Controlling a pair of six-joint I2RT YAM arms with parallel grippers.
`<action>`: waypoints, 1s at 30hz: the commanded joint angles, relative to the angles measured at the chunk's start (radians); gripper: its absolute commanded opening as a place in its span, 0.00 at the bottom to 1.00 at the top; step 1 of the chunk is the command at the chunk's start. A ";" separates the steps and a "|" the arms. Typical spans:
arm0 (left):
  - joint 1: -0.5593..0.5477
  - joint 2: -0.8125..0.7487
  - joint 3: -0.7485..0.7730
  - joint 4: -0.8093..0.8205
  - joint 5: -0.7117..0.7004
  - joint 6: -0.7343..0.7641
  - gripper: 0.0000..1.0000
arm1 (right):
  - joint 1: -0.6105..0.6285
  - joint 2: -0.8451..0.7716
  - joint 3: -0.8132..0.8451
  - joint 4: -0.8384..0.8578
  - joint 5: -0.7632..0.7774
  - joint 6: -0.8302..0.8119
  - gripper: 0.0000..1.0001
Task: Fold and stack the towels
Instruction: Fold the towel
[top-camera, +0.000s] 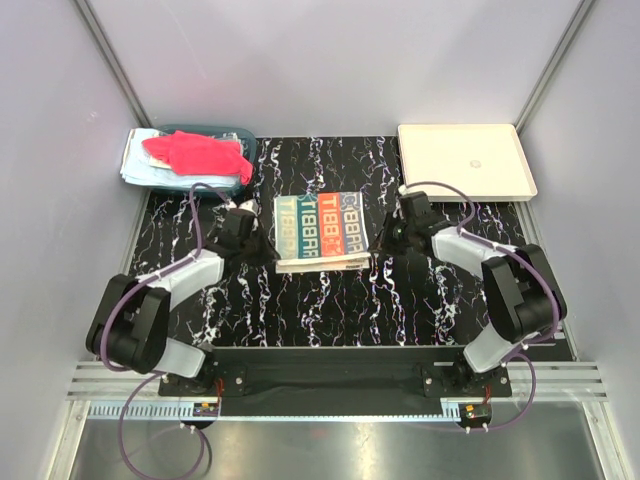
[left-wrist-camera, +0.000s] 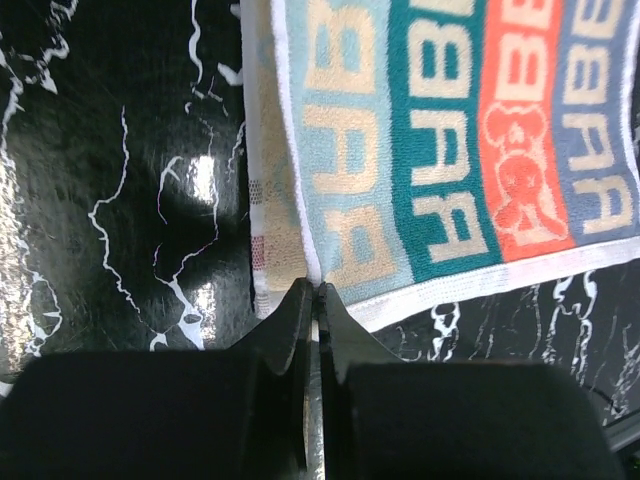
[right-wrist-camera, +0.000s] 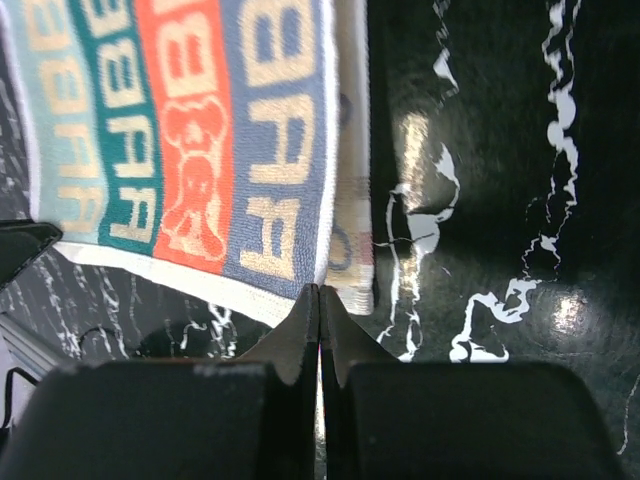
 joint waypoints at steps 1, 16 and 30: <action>-0.009 0.039 -0.023 0.082 0.000 0.002 0.00 | 0.017 0.036 -0.036 0.081 -0.001 0.020 0.00; -0.009 0.082 -0.031 0.074 -0.012 0.008 0.00 | 0.025 0.084 -0.071 0.112 0.014 0.012 0.00; -0.012 0.044 -0.018 -0.018 -0.043 0.023 0.41 | 0.031 0.030 -0.084 0.060 0.050 0.006 0.37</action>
